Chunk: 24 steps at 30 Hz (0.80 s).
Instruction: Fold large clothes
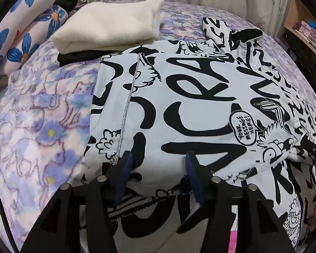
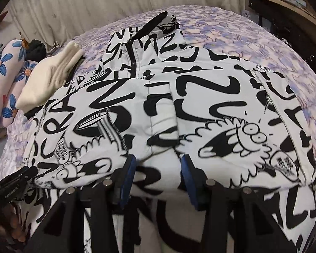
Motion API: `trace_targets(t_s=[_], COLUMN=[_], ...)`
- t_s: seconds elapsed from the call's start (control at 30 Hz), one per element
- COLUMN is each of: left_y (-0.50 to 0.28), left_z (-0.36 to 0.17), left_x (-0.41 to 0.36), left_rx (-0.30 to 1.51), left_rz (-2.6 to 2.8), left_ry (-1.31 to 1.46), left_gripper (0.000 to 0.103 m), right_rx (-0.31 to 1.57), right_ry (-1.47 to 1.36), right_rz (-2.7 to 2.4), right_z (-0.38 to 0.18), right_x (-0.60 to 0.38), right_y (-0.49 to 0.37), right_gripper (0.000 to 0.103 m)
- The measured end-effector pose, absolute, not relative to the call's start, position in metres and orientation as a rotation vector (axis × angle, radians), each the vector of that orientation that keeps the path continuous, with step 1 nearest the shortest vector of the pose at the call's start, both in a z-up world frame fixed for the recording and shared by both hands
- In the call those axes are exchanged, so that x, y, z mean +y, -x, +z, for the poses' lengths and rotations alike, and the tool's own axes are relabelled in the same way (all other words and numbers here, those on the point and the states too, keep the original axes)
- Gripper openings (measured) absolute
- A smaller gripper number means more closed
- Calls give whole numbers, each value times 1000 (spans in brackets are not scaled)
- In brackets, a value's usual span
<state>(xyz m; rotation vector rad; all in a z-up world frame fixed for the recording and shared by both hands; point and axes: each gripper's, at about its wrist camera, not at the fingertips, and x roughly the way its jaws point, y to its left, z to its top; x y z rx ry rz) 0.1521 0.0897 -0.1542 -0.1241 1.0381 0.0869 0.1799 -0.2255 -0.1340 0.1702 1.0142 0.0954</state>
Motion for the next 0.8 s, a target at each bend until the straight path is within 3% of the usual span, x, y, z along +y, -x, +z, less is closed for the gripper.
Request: trace_targets(t_s=[0.37, 0.8], left_y=[-130, -97], left_z=[-127, -45], left_x=[67, -22], left_rx=[1022, 959], left_rz=[58, -98], left_ry=[73, -51], left_gripper=[56, 56], right_rx=[1010, 1078], right_ry=[-163, -112], right_rz=[119, 89], right_z=[-119, -132], right_x=[-217, -214], right_y=[-145, -114], right_gripper=[45, 45])
